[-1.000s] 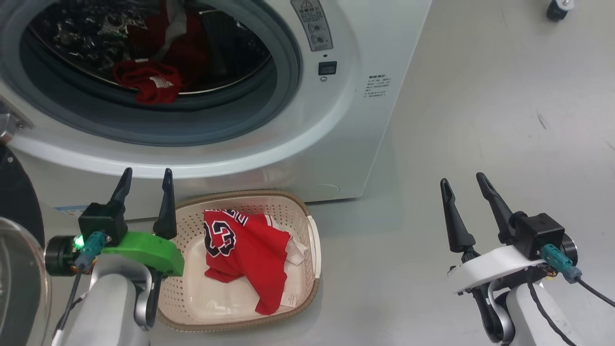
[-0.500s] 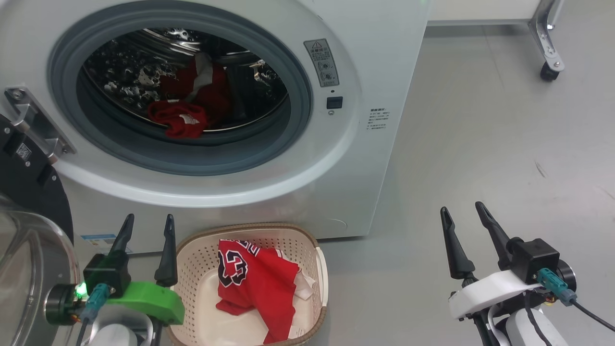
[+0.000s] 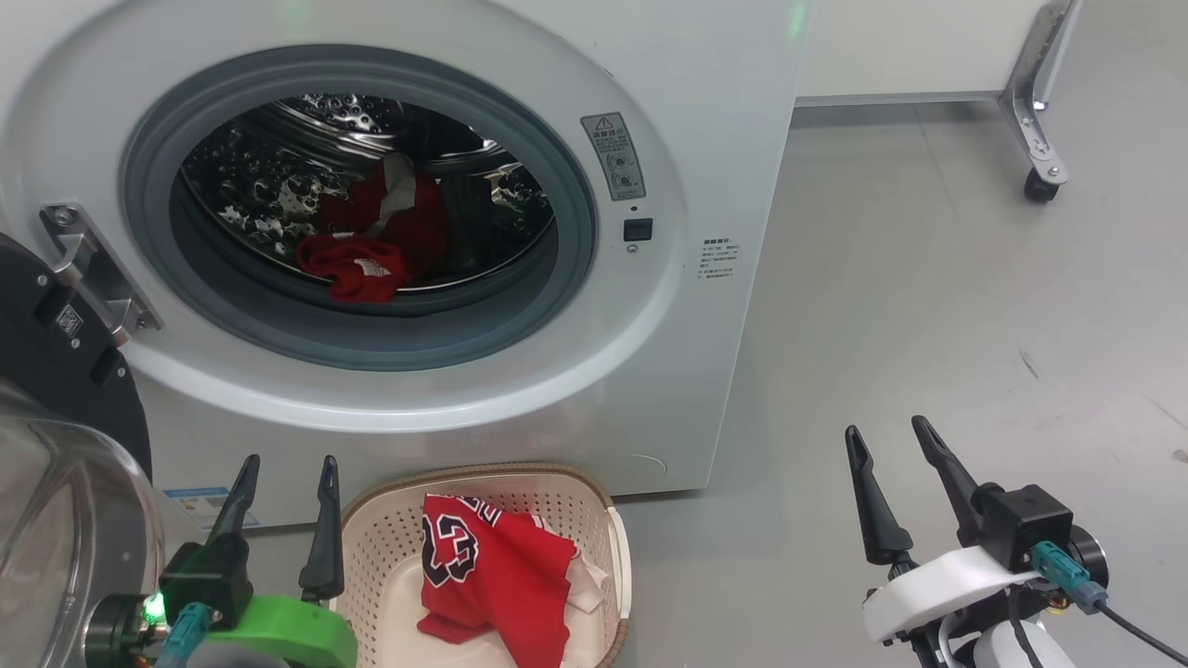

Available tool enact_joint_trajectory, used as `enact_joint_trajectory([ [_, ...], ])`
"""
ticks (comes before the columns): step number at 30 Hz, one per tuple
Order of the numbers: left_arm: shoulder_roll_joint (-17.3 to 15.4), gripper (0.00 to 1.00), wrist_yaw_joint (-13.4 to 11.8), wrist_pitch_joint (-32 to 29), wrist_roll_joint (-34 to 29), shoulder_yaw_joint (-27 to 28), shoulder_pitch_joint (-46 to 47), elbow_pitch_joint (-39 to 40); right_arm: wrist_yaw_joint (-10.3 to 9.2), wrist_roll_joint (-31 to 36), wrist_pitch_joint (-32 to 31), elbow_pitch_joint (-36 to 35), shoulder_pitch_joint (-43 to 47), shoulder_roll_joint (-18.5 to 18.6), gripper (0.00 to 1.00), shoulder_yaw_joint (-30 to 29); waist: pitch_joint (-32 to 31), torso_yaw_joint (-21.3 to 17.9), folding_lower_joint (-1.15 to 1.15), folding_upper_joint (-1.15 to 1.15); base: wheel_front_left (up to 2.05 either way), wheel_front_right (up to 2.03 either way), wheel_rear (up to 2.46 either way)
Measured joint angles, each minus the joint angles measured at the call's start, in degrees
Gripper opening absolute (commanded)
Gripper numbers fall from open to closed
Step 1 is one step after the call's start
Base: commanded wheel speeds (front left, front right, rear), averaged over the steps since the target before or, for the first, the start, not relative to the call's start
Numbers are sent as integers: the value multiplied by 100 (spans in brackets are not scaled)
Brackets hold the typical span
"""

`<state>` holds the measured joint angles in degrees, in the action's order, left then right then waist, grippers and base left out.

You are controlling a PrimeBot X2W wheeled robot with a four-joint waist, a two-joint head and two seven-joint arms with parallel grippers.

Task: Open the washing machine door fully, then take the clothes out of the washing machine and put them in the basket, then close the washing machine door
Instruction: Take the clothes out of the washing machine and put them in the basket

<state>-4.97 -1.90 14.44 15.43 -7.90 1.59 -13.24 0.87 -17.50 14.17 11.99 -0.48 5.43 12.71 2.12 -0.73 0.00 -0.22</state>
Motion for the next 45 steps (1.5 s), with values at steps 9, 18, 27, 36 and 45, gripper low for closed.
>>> enact_joint_trajectory([
  [9, -9, 100, -41, -33, -1, -26, -201, 342, -11, -4, -33, -87, 102, -2, 100, 8, -72, -57, 0, 0, 0, 0, 0],
  [18, -13, 100, -82, -152, -19, -69, -402, 609, -46, -11, -77, -169, 123, -1, 100, 8, -76, -52, 0, 0, 0, 0, 0],
  [27, -36, 100, -91, -275, -51, -92, -481, 825, -53, -11, -110, -255, 183, 2, 100, 10, -45, -28, 0, 0, 0, 0, 0],
  [36, -79, 100, -91, -381, -52, -96, -488, 989, -53, -11, -153, -420, 185, 10, 100, 33, 124, -5, 0, 0, 0, 0, 0],
  [45, -222, 100, -24, -637, -57, -113, -173, 988, -53, -10, -226, -604, 158, 18, 100, 62, 438, 0, 0, 0, 0, 0, 0],
])
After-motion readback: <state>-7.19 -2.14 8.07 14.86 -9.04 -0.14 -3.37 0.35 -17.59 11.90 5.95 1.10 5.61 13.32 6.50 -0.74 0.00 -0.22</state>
